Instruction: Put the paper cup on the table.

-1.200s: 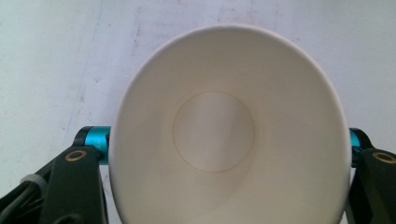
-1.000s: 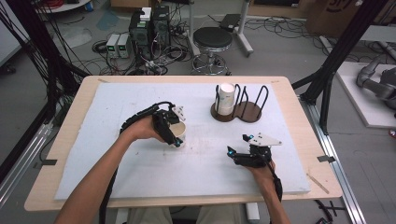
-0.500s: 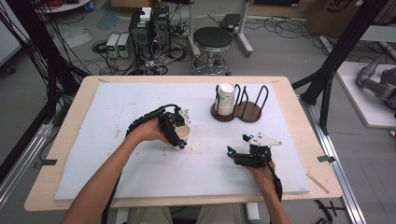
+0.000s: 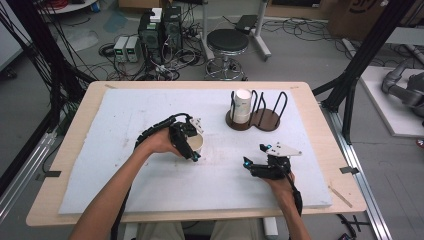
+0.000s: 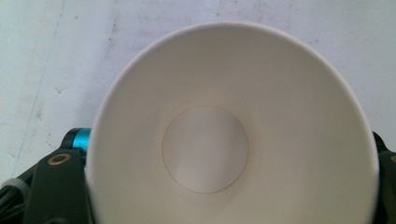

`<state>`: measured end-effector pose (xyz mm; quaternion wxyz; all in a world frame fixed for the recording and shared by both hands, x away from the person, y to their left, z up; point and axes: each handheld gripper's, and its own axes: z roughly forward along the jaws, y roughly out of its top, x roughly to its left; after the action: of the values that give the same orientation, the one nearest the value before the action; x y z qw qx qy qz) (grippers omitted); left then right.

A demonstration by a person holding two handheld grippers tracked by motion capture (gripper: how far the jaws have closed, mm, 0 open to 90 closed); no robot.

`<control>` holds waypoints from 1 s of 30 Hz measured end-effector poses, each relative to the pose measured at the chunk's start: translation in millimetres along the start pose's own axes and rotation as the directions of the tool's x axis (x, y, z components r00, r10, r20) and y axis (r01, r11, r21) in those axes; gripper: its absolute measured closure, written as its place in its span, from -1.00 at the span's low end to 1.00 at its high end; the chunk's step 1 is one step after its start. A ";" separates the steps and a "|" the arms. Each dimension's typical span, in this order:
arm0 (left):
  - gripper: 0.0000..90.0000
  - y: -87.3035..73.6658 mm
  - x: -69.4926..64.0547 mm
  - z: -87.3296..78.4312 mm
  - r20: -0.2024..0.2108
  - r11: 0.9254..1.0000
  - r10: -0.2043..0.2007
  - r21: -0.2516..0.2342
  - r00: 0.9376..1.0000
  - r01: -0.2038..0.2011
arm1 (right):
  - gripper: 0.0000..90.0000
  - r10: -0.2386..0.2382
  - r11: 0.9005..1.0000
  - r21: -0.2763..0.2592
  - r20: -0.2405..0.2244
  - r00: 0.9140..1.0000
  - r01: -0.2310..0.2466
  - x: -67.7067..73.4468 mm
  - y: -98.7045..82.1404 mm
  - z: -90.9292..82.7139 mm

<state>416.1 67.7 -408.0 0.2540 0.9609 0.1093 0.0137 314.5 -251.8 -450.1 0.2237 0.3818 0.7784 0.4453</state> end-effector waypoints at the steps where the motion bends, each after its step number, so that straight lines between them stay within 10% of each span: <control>1: -0.49 -0.8 0.1 0.1 0.003 1.000 -0.005 0.003 1.000 0.005 | -0.56 0.001 1.000 -0.001 -0.001 1.000 -0.001 0.0 -0.1 -0.1; 30: -0.50 -60.8 -6.3 -27.5 -0.019 0.990 -0.082 -0.119 0.996 0.080 | -0.56 0.004 1.000 0.006 -0.014 1.000 -0.004 -0.5 0.2 0.4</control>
<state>395.4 131.2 -413.7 0.3096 0.9387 0.1502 0.0211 315.2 -251.9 -450.2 0.2162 0.3808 0.7806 0.4460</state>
